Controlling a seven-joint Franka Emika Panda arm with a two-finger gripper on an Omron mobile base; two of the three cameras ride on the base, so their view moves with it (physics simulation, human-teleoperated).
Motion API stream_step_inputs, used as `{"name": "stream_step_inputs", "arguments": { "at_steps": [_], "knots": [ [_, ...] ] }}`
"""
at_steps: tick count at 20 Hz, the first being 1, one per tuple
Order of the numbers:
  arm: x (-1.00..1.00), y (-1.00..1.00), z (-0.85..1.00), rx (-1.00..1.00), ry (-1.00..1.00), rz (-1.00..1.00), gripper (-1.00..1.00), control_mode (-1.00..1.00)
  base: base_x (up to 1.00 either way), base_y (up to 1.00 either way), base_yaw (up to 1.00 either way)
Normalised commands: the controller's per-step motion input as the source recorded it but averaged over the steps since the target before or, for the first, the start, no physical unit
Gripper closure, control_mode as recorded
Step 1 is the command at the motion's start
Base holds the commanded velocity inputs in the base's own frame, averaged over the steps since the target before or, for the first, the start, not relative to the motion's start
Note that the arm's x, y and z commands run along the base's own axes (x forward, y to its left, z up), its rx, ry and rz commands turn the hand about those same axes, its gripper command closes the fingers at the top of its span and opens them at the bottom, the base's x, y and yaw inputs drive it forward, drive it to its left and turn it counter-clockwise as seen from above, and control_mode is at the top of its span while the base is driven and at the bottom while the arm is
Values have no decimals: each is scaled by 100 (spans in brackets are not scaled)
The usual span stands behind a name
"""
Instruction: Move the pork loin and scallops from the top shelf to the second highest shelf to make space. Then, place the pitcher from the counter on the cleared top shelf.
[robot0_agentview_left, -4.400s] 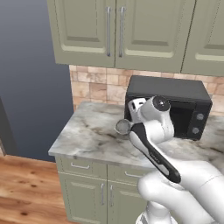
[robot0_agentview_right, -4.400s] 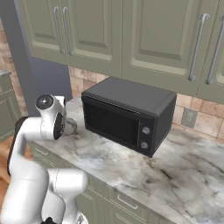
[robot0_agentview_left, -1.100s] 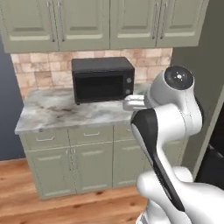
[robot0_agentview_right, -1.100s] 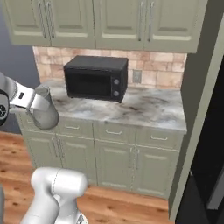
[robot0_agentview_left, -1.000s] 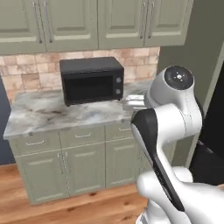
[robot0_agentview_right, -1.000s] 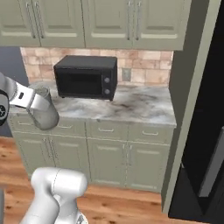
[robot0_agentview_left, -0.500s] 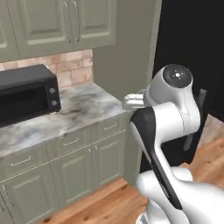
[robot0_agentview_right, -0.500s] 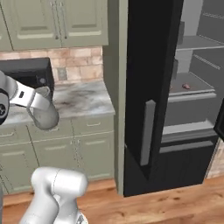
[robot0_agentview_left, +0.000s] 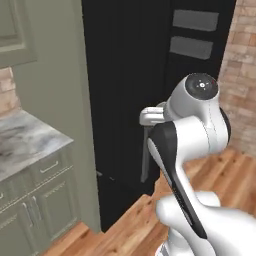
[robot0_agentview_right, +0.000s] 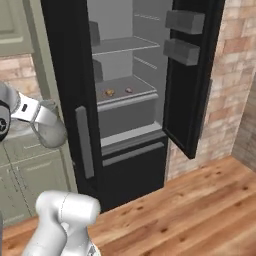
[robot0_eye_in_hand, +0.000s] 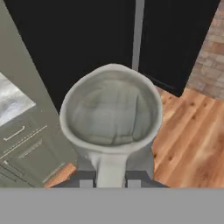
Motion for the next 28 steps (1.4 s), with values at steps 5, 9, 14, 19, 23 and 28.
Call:
{"name": "stream_step_inputs", "arguments": {
  "at_steps": [5,9,14,19,23,28],
  "knots": [
    [0,0,0,0,0,0,100,100,5,-95,-37],
    [0,0,0,0,0,0,100,100,22,-97,8],
    [0,0,0,0,0,0,100,100,31,-73,50],
    [0,0,0,0,0,0,100,100,50,-31,71],
    [0,0,0,0,0,0,100,100,60,-34,69],
    [0,0,0,0,0,0,100,100,58,-56,56]
  ]
}}
